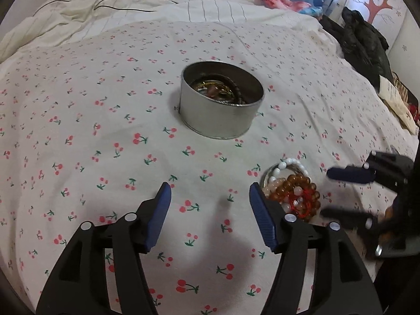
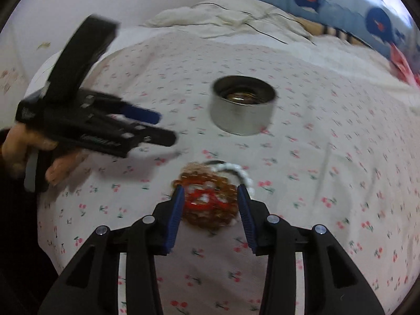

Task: Organize jewelry
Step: 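Grasp the red string bracelet from the amber bead pile with the right tool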

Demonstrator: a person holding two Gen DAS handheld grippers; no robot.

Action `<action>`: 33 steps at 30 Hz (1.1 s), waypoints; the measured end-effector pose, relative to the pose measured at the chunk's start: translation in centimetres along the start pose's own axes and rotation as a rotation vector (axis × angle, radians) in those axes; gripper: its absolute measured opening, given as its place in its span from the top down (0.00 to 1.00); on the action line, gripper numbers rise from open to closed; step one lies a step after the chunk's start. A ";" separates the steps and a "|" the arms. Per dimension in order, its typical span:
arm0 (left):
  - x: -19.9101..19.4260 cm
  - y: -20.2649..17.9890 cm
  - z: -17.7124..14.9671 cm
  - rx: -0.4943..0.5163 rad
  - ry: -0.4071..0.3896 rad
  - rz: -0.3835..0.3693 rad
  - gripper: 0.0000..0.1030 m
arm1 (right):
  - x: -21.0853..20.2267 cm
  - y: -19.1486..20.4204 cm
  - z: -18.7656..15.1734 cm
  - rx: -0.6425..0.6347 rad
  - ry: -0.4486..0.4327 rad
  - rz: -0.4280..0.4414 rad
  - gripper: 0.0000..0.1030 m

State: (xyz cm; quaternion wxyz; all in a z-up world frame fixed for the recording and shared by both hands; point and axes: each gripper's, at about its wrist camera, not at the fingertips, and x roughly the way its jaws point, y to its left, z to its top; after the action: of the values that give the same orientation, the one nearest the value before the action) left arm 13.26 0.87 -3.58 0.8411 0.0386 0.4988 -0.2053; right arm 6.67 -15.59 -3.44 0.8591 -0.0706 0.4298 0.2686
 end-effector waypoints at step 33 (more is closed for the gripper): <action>0.0 0.3 0.2 0.012 -0.009 0.030 0.34 | 2.0 -1.5 -0.4 0.113 0.056 0.073 0.98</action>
State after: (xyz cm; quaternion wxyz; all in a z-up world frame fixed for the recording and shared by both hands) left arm 13.56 1.04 -3.50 0.8462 0.0501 0.4931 -0.1956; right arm 8.21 -16.18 -5.42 0.8389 -0.0139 0.4706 0.2729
